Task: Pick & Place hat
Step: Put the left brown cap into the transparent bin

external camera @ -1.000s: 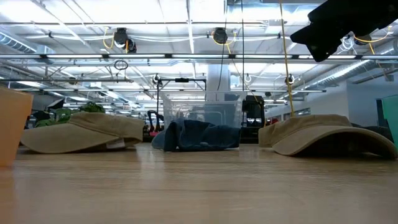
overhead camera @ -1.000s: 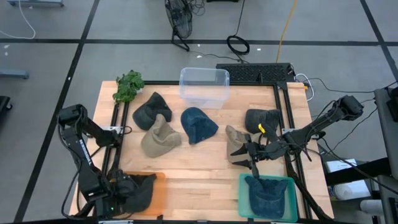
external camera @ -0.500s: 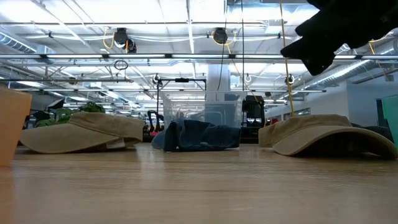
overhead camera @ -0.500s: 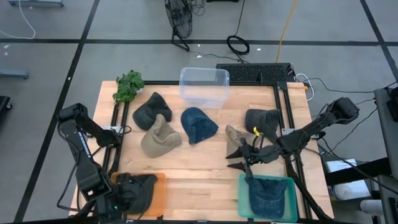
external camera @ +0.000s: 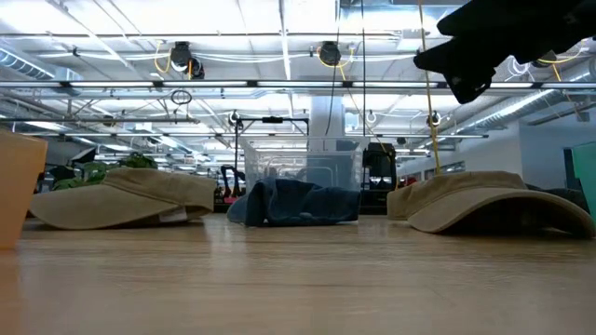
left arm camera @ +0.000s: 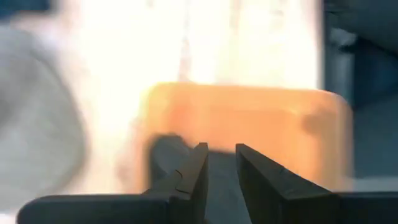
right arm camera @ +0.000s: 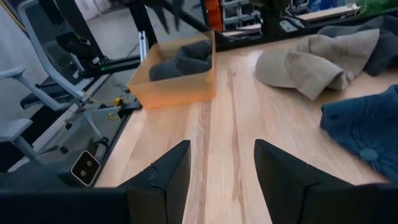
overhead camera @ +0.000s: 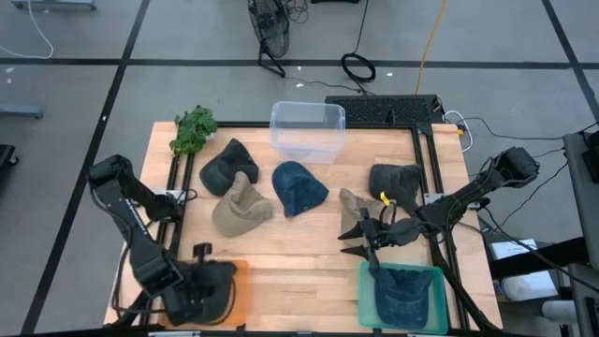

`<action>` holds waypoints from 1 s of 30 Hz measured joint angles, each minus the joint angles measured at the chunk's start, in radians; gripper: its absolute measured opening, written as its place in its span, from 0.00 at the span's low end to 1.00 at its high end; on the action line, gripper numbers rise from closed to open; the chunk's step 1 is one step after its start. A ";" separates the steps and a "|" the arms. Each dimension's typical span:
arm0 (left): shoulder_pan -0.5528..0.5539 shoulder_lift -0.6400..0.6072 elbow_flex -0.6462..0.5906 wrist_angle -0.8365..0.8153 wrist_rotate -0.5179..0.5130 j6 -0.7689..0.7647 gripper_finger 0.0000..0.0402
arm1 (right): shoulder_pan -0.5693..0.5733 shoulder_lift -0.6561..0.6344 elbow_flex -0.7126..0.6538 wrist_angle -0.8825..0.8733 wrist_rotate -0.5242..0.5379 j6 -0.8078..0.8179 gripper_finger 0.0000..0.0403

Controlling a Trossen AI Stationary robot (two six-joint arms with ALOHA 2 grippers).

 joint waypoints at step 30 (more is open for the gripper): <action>0.339 0.000 -0.196 -0.009 -0.065 0.269 0.22 | 0.000 0.000 0.000 -0.027 0.003 0.000 0.39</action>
